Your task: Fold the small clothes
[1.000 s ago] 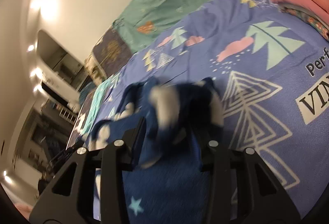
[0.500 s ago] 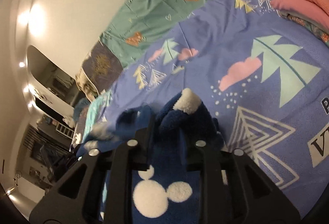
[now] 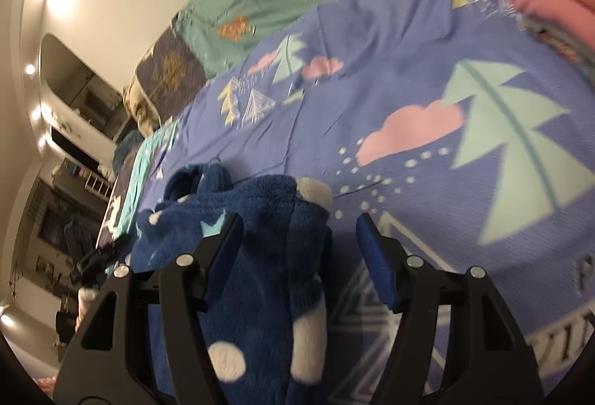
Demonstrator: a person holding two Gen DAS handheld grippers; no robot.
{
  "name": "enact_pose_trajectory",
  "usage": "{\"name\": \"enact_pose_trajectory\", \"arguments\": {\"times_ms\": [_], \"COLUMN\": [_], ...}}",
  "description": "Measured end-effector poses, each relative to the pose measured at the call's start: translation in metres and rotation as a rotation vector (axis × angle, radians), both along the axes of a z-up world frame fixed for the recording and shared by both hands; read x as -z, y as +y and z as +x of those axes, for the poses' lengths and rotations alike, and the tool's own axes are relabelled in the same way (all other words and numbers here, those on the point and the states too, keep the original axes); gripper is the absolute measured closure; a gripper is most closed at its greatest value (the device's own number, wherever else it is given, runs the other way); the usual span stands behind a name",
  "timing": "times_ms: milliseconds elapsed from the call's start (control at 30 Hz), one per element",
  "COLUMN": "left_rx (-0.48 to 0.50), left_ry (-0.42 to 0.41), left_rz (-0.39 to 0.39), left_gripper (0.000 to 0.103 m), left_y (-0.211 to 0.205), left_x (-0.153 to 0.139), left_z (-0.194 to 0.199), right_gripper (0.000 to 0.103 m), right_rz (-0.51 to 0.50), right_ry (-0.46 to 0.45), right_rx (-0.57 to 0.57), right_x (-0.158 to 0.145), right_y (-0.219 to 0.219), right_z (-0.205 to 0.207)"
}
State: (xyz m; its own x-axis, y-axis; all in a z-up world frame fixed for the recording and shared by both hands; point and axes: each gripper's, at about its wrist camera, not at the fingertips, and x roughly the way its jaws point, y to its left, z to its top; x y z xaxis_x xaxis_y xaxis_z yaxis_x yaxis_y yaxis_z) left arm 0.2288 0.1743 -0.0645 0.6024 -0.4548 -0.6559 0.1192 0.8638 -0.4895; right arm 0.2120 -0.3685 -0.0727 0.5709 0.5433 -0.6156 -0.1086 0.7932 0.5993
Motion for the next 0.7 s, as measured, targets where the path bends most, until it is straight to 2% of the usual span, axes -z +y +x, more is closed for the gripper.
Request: {"name": "enact_pose_trajectory", "arguments": {"times_ms": [33,67,100,133,233,267,333,400,433,533,600,700], "left_rx": [0.012,0.013,0.007,0.003,0.002,-0.003,-0.027,-0.05,-0.049,-0.057,-0.063,-0.078], "left_ry": [-0.007,-0.032,-0.095,-0.144,-0.285,-0.311,-0.32,-0.26,-0.216,-0.052,-0.057,-0.123], "left_rz": [-0.018,-0.031,-0.033,-0.03,0.014,0.058,0.15,0.209,0.237,0.288,0.273,0.304], "left_gripper": [0.095,0.095,0.096,0.096,0.096,0.096,0.095,0.09,0.083,0.081,0.079,0.071], "left_y": [-0.001,-0.002,-0.004,-0.005,-0.006,-0.008,-0.009,-0.012,-0.013,-0.013,-0.01,-0.01], "left_x": [-0.002,-0.007,-0.02,-0.031,-0.069,-0.077,-0.078,-0.058,-0.045,0.002,0.005,-0.019], "left_z": [0.001,-0.001,-0.01,-0.018,-0.045,-0.049,-0.047,-0.03,-0.02,0.0,-0.008,-0.025], "right_gripper": [0.08,0.089,0.09,0.09,0.091,0.091,0.09,0.084,0.078,0.076,0.071,0.061], "right_rz": [0.007,0.019,0.034,0.07,0.137,0.125,0.062,-0.019,-0.091,-0.2,-0.184,-0.25], "right_ry": [-0.006,-0.017,-0.037,-0.1,-0.241,-0.285,-0.296,-0.244,-0.173,-0.009,0.0,-0.059], "right_rx": [-0.006,-0.008,-0.003,0.008,-0.017,-0.015,-0.014,-0.004,0.014,0.06,0.082,0.146], "right_x": [0.0,-0.003,-0.009,-0.022,-0.055,-0.068,-0.073,-0.06,-0.041,0.002,0.01,-0.012], "right_y": [0.003,0.006,0.006,0.005,0.003,0.005,0.011,0.019,0.024,0.032,0.027,0.018], "right_z": [0.002,0.002,0.0,-0.007,-0.025,-0.028,-0.021,-0.005,0.007,0.024,0.014,-0.005]}}
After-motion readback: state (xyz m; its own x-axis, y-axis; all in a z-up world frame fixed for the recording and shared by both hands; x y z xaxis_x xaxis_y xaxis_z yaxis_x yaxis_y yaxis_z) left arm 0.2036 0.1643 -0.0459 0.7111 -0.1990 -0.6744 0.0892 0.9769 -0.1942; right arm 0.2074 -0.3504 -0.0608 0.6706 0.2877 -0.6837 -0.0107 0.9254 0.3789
